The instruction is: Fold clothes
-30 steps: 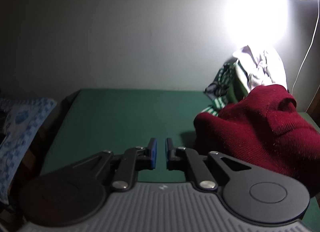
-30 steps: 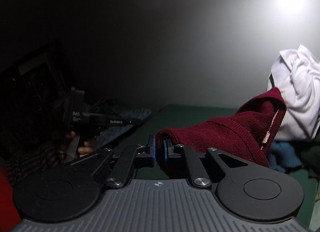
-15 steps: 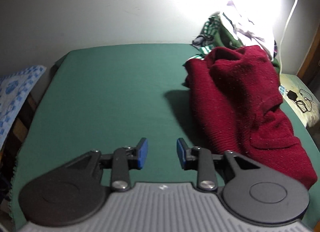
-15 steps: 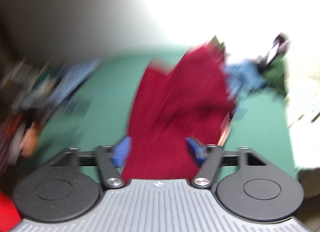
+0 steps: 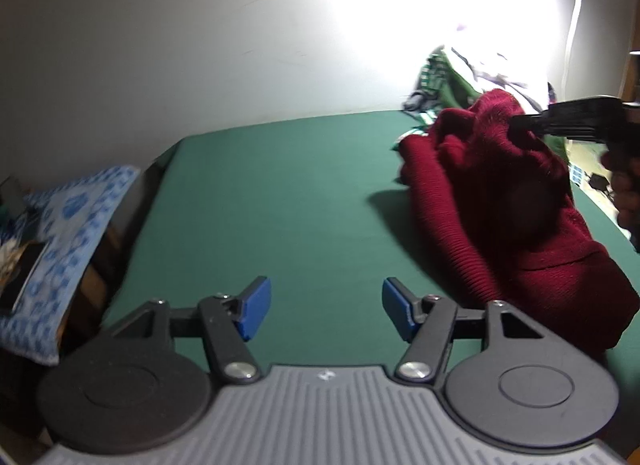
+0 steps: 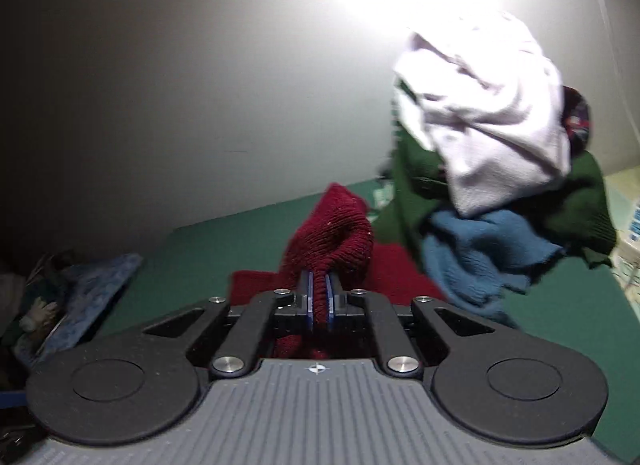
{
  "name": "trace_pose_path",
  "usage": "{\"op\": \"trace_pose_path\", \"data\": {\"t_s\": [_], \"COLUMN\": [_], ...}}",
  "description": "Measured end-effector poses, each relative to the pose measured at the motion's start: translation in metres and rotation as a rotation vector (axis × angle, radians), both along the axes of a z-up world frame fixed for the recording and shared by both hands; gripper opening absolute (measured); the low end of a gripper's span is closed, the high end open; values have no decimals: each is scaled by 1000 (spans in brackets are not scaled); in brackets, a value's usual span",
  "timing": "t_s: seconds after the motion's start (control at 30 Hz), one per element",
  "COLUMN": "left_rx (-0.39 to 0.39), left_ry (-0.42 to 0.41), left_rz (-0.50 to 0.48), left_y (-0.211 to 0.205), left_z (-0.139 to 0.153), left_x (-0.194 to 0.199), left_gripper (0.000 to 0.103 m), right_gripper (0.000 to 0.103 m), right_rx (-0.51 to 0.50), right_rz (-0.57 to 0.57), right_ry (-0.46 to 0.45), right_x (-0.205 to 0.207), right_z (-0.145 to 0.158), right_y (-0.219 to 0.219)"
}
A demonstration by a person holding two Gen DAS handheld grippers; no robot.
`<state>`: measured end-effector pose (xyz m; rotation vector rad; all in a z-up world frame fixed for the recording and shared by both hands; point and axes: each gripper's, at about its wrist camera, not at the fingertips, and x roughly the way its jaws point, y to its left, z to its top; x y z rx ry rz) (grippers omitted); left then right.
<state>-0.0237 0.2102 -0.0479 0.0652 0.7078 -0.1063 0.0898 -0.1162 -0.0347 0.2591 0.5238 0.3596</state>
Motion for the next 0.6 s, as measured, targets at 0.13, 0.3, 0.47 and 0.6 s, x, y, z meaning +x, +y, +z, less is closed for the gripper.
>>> {"op": "trace_pose_path", "data": {"t_s": [0.13, 0.3, 0.47, 0.6], "left_rx": [-66, -125, -197, -175], "left_ry": [20, 11, 121, 159], "left_rz": [24, 26, -53, -169], "left_y": [26, 48, 30, -10], "left_z": [8, 14, -10, -30], "left_x": [-9, -24, -13, -1], "left_gripper": [71, 91, 90, 94], "right_gripper": [5, 5, 5, 12], "right_rx": [-73, -175, -209, -237], "right_rz": [299, 571, 532, 500], "right_ry": [2, 83, 80, 77], "right_x": [-61, -140, -170, -194], "right_z": [3, -35, -35, -35], "right_y": [72, 129, 111, 96]}}
